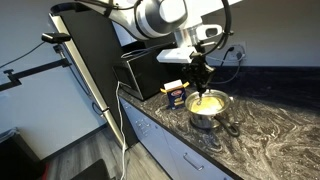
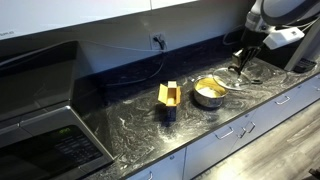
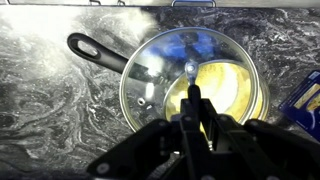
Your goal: Put the lid on the top of the pot
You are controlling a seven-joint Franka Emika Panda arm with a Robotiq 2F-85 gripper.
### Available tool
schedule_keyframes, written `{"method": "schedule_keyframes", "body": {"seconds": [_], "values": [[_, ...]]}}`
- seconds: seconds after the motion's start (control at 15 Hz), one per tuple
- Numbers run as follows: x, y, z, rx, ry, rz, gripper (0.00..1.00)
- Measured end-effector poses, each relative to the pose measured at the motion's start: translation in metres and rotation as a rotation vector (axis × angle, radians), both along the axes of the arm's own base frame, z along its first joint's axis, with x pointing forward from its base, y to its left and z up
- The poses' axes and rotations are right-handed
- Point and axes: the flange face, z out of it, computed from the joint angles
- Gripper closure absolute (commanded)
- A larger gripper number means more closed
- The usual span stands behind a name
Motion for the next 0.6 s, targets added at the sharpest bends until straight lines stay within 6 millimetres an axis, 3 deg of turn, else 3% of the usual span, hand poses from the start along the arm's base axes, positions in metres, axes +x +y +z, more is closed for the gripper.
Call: {"method": "schedule_keyframes", "body": {"seconds": [0.33,0.6], "values": [[0.003,0.036,-0.003,-0.003,-0.002,0.064,0.96],[0.011,0.049,-0.004,-0.023,-0.007,0.098,0.96]]}}
